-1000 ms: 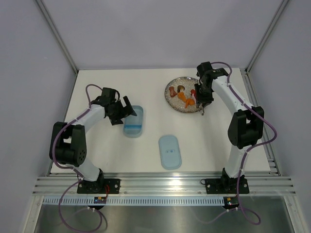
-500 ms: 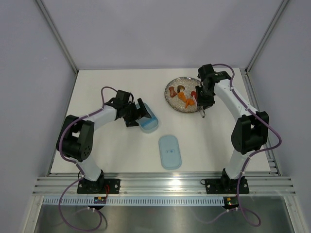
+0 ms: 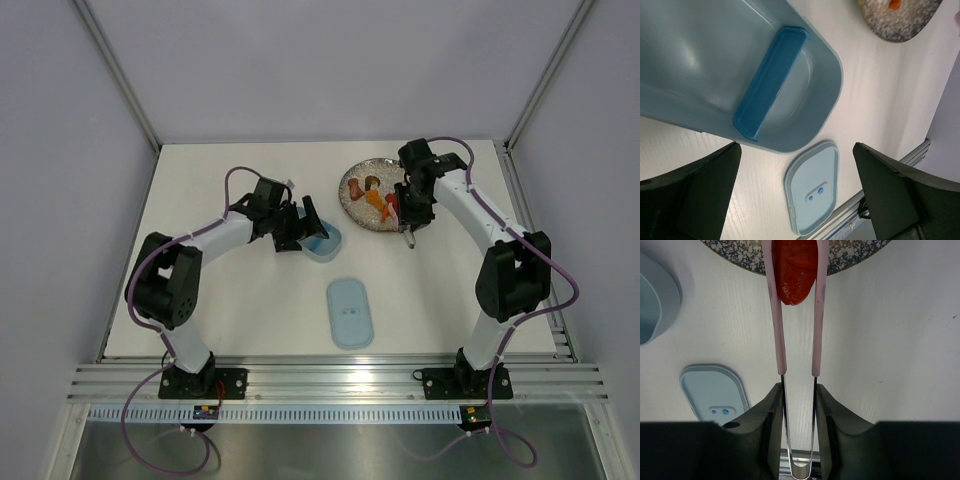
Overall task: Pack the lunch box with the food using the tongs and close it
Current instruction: Adjust the packing box at the center of the board.
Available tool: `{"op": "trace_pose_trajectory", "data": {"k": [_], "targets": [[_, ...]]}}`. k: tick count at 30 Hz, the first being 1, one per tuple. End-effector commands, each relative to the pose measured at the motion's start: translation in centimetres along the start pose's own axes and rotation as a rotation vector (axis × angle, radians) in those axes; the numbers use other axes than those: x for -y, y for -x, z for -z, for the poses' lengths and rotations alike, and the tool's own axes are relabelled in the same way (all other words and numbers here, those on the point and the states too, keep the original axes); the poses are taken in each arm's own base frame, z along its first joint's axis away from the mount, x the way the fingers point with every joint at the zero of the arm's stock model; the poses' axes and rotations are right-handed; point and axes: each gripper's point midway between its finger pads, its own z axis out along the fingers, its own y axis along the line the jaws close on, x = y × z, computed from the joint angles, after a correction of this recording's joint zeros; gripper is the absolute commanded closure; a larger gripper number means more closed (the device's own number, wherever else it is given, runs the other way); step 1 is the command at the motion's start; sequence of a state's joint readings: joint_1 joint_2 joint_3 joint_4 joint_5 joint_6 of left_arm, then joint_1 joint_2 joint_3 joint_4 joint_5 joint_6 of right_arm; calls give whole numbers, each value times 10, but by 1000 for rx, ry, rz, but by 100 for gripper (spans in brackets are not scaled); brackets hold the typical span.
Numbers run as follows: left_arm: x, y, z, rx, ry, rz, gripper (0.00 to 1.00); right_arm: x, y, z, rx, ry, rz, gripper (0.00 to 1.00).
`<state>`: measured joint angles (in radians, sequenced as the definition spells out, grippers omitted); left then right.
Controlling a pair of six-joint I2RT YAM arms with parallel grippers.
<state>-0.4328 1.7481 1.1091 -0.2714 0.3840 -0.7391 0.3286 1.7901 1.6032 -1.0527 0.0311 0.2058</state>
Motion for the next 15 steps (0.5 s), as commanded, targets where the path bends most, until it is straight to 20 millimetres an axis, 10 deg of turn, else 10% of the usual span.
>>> {"op": "trace_pose_trajectory", "data": {"k": [1, 9, 15], "targets": [[35, 42, 32, 119, -99, -106, 1, -13, 10, 19, 83, 56, -9, 100], [19, 115, 61, 228, -64, -30, 1, -21, 6, 24, 93, 68, -6, 100], [-9, 164, 46, 278, 33, 52, 1, -28, 4, 26, 95, 77, 0, 100]]}}
